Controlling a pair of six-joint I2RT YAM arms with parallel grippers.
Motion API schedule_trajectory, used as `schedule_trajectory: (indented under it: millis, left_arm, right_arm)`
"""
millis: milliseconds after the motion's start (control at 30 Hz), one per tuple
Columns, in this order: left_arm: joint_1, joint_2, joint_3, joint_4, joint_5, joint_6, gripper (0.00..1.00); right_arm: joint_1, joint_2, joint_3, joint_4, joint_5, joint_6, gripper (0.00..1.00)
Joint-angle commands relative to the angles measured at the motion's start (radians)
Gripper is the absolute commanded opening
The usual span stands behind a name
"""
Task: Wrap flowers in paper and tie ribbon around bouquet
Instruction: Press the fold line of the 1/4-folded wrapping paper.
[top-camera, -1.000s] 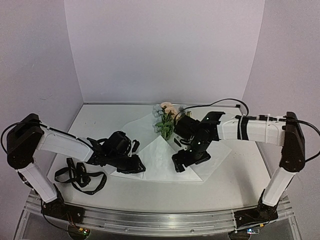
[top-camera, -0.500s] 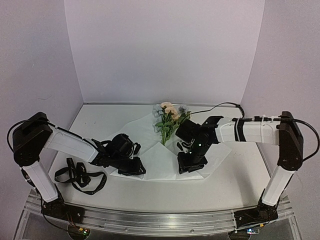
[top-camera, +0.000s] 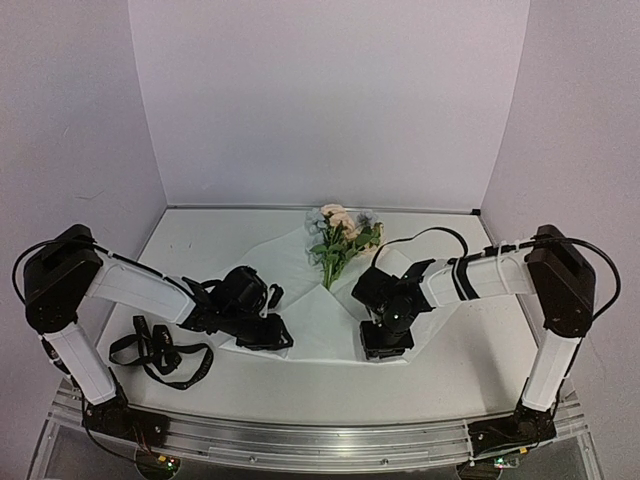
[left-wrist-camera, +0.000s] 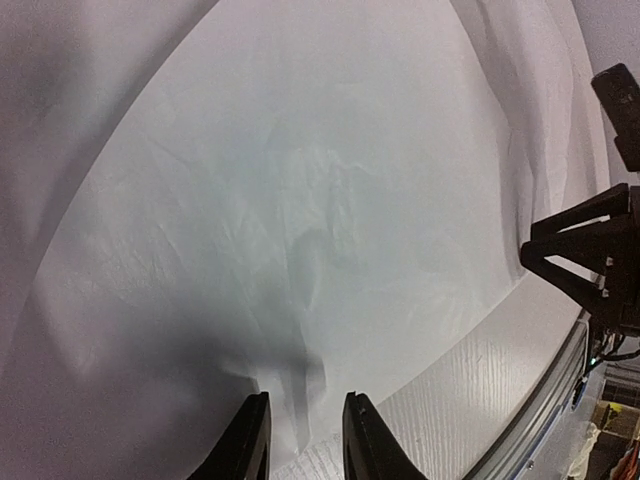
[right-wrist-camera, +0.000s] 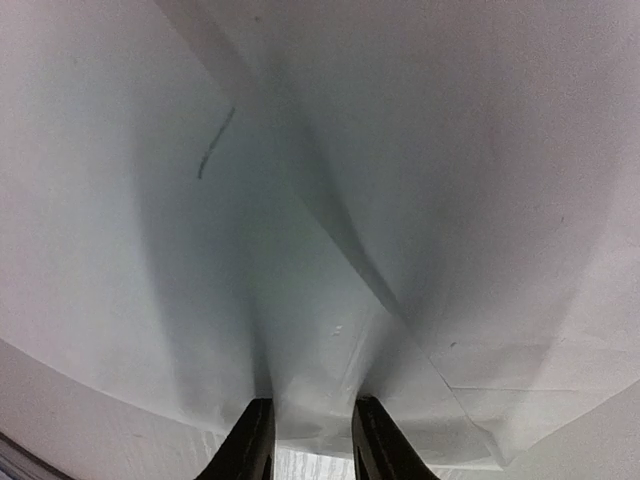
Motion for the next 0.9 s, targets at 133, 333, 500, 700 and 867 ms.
schedule_trajectory:
  millis: [133, 333, 500, 700, 867]
  left_arm:
    - [-0.001, -0.125, -0.054, -0.034, 0.024, 0.028, 0.26]
    - [0.001, -0.172, -0.153, -0.069, -0.04, -0.01, 0.24]
    - [0.043, -0.2, -0.222, -0.106, -0.121, -0.074, 0.23]
    - [0.086, -0.28, -0.263, -0.151, -0.172, -0.127, 0.23]
    - [0.109, -0.356, -0.273, -0.211, -0.218, -0.145, 0.23]
  right_arm:
    - [0.004, -0.031, -0.049, 0.039, 0.103, 0.045, 0.27]
    - [0.004, -0.038, -0.06, 0.041, 0.112, 0.053, 0.27]
    - [0.004, -0.043, -0.067, 0.041, 0.109, 0.054, 0.27]
    - [0.003, -0.061, -0.093, 0.041, 0.117, 0.054, 0.27]
    - [0.001, -0.083, -0.092, 0.034, 0.106, 0.051, 0.28]
